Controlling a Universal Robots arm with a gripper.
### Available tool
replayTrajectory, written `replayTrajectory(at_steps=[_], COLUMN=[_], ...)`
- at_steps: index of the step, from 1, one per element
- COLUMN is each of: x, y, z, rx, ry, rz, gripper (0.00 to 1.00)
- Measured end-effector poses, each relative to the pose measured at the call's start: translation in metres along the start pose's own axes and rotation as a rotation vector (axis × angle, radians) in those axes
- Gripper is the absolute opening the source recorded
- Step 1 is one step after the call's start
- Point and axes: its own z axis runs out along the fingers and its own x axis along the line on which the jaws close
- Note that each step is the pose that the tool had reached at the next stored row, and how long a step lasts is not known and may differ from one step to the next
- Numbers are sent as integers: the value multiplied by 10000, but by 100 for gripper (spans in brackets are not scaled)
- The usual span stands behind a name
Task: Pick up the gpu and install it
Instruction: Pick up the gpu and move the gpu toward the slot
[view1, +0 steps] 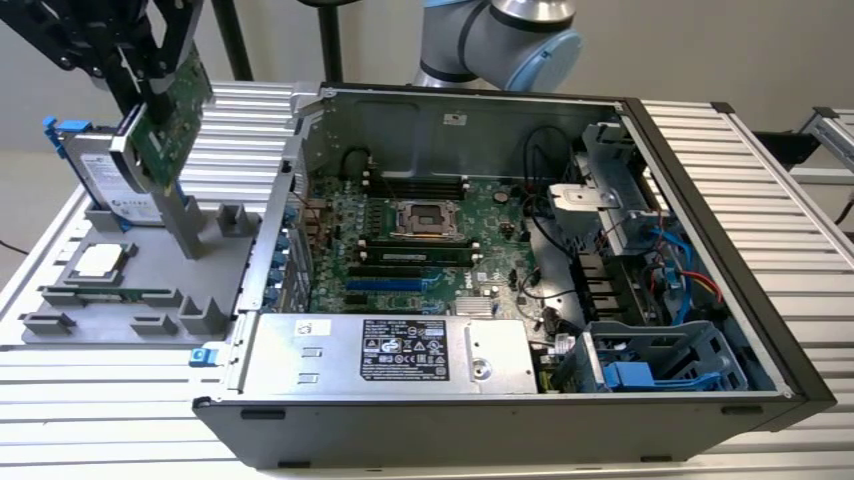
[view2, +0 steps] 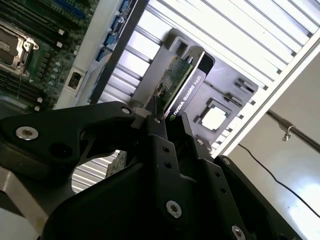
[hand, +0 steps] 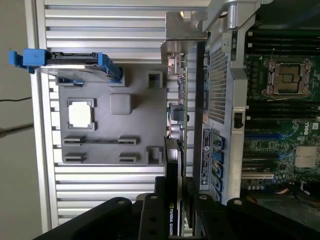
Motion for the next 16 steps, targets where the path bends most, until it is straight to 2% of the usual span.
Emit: replayTrajectory(at_steps=[16], x=[-154], y=[2], z=[5], rx=[1], ry=[2], rz=[0], gripper=[0])
